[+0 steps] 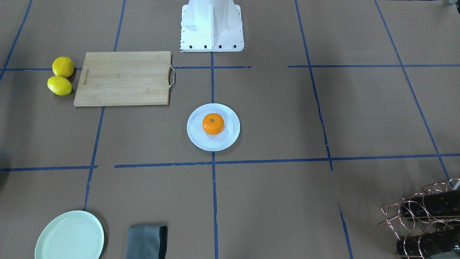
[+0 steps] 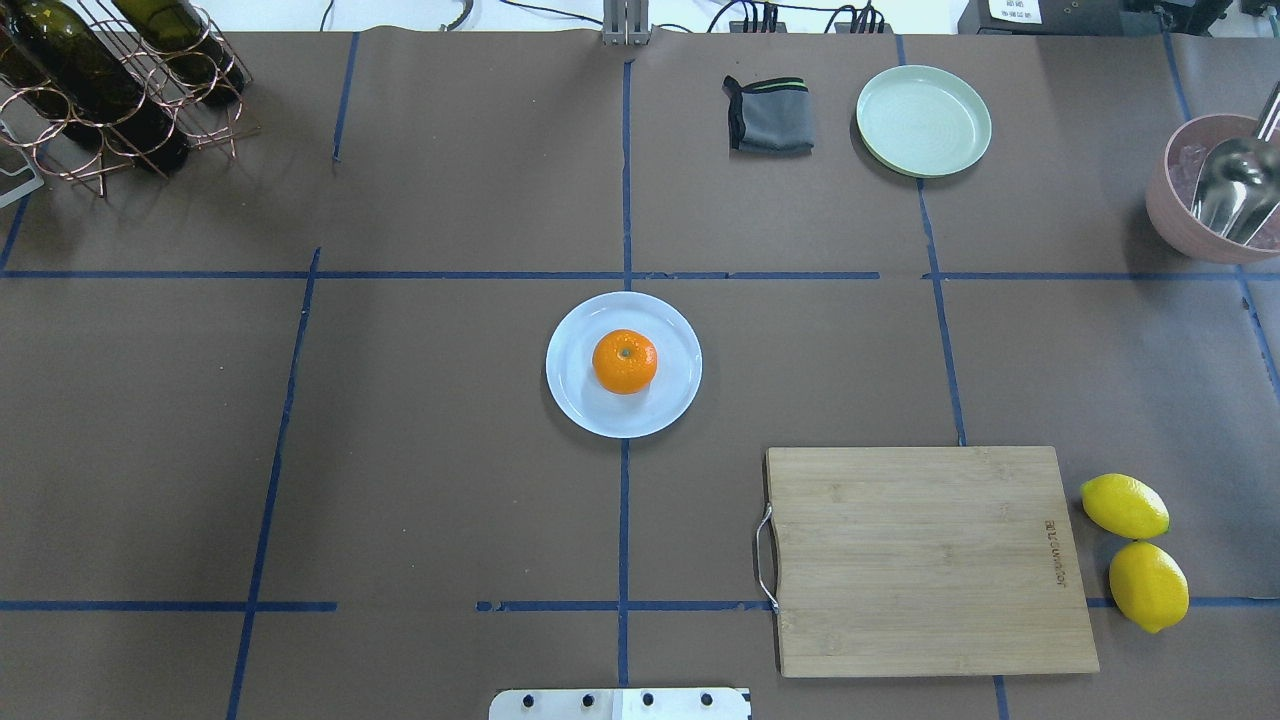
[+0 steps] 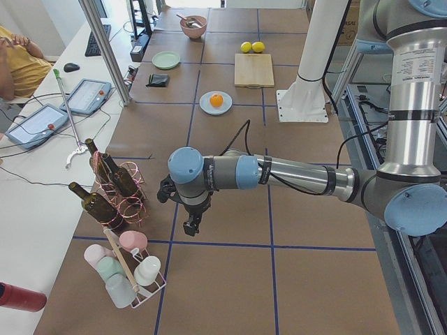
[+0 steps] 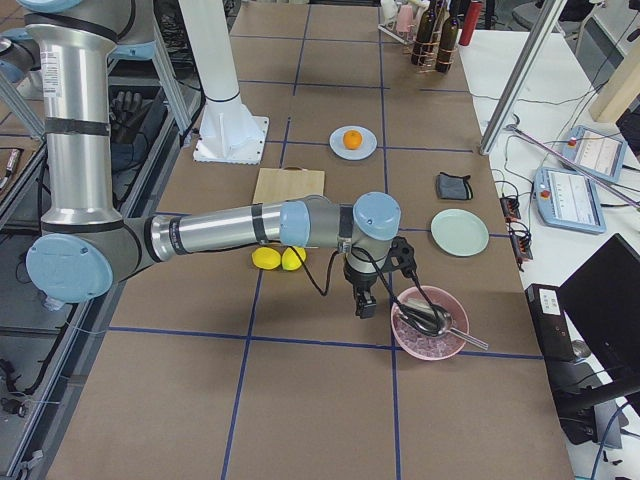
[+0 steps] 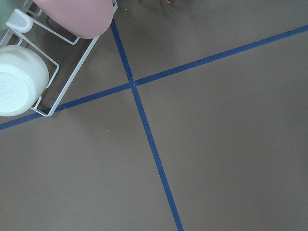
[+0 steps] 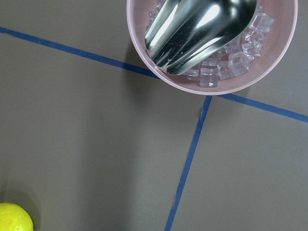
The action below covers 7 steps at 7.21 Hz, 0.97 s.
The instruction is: Pick orange to plate
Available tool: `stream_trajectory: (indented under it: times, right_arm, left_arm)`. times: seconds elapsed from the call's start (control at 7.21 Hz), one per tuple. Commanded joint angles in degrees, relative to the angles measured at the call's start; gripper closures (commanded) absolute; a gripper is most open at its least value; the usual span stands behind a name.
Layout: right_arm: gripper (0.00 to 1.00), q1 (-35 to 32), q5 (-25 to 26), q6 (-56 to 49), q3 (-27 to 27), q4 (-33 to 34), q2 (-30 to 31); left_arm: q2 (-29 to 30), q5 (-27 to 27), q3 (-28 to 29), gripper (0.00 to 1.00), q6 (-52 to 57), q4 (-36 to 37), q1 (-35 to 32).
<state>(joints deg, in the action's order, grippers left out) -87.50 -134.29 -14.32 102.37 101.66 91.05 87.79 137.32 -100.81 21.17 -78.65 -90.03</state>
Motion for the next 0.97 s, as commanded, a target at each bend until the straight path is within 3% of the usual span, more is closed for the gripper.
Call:
stream_trajectory:
  times: [0.0, 0.28, 0.83]
  right_arm:
    - [0.00, 0.7, 0.8, 0.0, 0.1, -0.1, 0.0]
    - [0.00, 1.5, 0.9, 0.9, -0.8, -0.2, -0.3]
    - [0.00, 1.9, 0.4, 0.1, -8.6, 0.1, -7.3]
  left_arm:
    - [-0.3, -0.5, -0.7, 0.00, -0.1, -0.1, 2.2]
    - [-0.2, -0.5, -1.1, 0.00, -0.2, -0.1, 2.2]
    - [1.4, -0.5, -0.2, 0.00, -0.2, 0.1, 2.2]
